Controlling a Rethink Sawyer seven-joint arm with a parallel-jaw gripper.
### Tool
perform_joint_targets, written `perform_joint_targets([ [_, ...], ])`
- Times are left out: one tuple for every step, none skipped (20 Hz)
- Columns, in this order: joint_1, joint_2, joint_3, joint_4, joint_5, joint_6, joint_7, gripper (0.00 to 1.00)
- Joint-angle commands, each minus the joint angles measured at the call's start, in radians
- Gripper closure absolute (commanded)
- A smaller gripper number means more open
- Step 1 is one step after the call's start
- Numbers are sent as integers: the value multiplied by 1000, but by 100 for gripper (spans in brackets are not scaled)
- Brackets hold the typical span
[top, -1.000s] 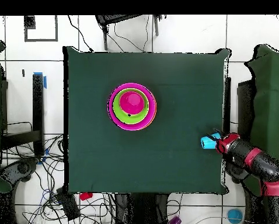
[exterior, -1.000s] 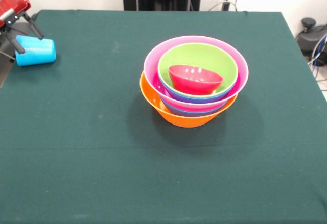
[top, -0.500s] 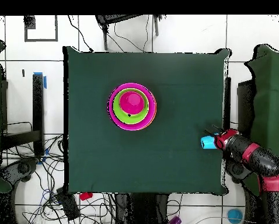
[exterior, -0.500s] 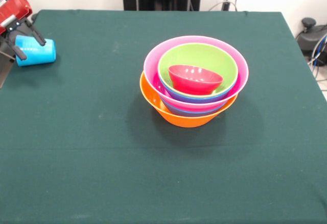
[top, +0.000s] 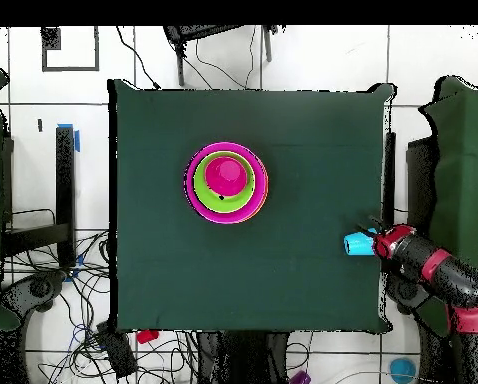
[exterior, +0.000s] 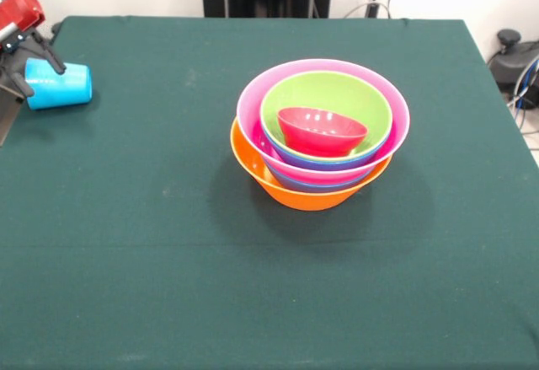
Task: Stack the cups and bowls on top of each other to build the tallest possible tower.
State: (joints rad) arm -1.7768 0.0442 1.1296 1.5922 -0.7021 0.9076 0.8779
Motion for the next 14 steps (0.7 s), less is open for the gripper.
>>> perform_joint_targets([
  [-11,-29,-90,-1,-64,6,-302,0],
  [-20,-29,-92,6,-64,2,-293,0],
  [-28,-29,-94,13,-64,-2,-284,0],
  [-32,-32,-96,18,-65,-5,-271,0],
  [-39,-37,-98,27,-72,-12,-266,0],
  [-43,-37,-99,32,-75,-9,-274,0],
  [-47,-37,-99,36,-79,-6,-283,0],
  [-49,-36,-101,39,-79,-4,-282,0],
  [-54,-35,-104,44,-81,-4,-281,0],
  [-58,-35,-107,49,-82,-5,-280,0],
  [-60,-34,-108,52,-84,0,-289,0],
  [-61,-34,-109,54,-86,3,-294,0],
  [-62,-34,-111,57,-86,3,-290,0],
  [-64,-35,-114,59,-86,4,-286,0],
])
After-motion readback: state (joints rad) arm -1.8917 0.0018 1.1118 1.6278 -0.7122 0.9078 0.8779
